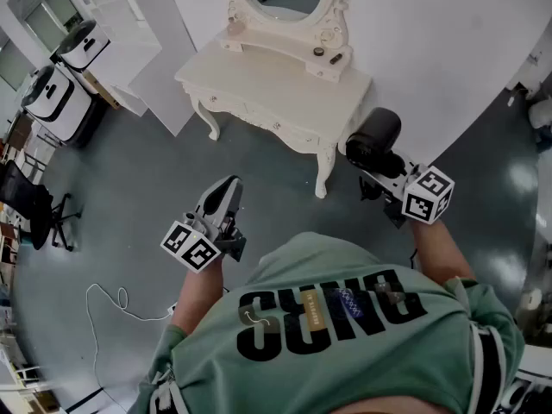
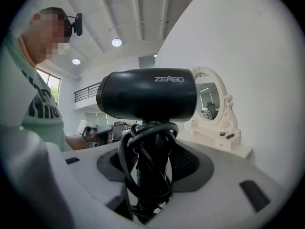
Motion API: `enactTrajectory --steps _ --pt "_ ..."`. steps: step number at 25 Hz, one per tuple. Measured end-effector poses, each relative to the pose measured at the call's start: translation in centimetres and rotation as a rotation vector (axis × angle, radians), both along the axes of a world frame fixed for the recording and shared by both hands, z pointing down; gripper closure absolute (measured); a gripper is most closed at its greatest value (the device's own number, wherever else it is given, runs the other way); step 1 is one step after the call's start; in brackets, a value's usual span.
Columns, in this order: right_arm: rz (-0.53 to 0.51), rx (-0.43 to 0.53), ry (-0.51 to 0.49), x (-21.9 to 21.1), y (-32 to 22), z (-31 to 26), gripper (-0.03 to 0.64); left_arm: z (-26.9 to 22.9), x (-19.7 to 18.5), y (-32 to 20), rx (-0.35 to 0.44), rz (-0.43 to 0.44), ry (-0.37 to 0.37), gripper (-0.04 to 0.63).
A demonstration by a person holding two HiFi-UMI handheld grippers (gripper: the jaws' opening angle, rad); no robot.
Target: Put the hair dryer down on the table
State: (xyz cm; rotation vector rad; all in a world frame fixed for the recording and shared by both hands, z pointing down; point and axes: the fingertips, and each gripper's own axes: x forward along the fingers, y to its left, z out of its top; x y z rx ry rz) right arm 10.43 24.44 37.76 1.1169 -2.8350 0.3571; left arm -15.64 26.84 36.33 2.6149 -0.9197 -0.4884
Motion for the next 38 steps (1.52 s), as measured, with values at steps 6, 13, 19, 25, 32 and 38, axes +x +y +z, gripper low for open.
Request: enactTrajectory --steps 6,13,19,25,32,38 --pt "-0.004 0.011 -0.002 0.3 0.2 -0.3 0.405 -0.4 0.3 0.2 0.007 0.002 0.001 0.583" --pt "-0.014 0.025 -0.008 1.3 -0.2 -0.3 0.402 -0.2 1.5 0.1 0.008 0.003 -0.001 0.583" --pt "-0.023 0.030 -0.008 2.6 0.0 -0.6 0.402 -0.2 3.0 0.3 0.011 -0.006 -0.004 0.583" --pt "-0.050 0.038 -0.014 5.1 -0.4 -0.7 0.402 -0.4 5.7 0.2 0.012 -0.023 -0.013 0.583" --pt "-0.080 0.037 -0.007 8.6 -1.2 -0.5 0.402 -0.1 10.3 -0.4 0.003 -0.026 0.000 0.583" --pt "-0.087 0.033 -0.011 10.3 -3.3 0.0 0.402 1.1 12.8 -1.9 -0.025 -0.016 -0.014 0.583"
